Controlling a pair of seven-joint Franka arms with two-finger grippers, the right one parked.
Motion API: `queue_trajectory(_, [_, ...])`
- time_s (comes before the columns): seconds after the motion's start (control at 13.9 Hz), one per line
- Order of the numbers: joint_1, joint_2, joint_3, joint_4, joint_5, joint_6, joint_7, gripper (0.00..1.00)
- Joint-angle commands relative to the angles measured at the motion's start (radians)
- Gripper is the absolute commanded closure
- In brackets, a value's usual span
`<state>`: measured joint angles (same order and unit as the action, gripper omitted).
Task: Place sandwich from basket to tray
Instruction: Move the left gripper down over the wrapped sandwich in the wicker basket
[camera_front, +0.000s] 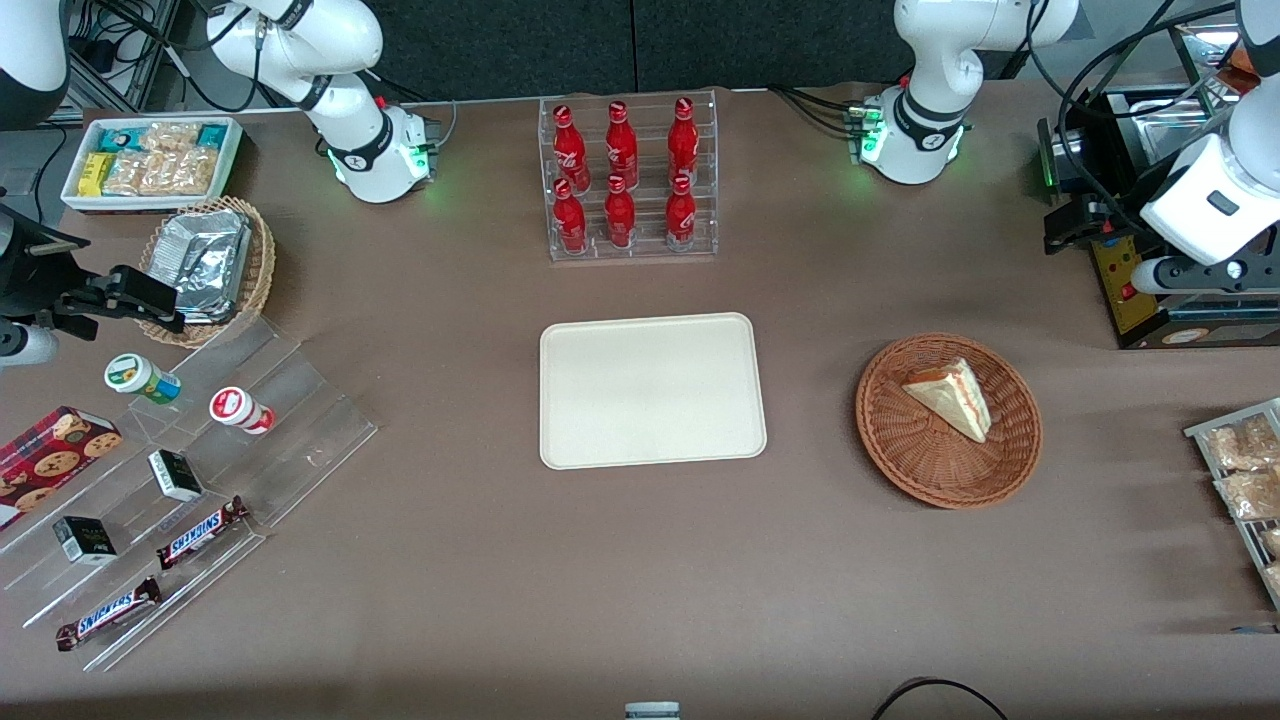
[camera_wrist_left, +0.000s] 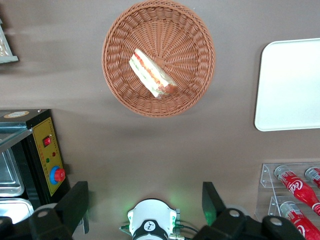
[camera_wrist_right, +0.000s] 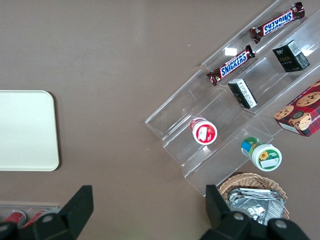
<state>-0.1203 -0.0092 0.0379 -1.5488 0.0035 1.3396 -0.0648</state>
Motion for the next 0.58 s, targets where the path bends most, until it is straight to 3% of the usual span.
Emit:
queue_trajectory(0.0, [0.007, 0.017, 0.004, 0.038, -0.007, -0.02, 0.026, 0.0])
queue_trajectory(0.29, [0.01, 0.058, 0.008, 0.024, 0.001, -0.007, 0.013, 0.0])
queue_trajectory(0.51, [0.01, 0.057, 0.01, -0.092, 0.059, 0.103, -0.004, 0.0])
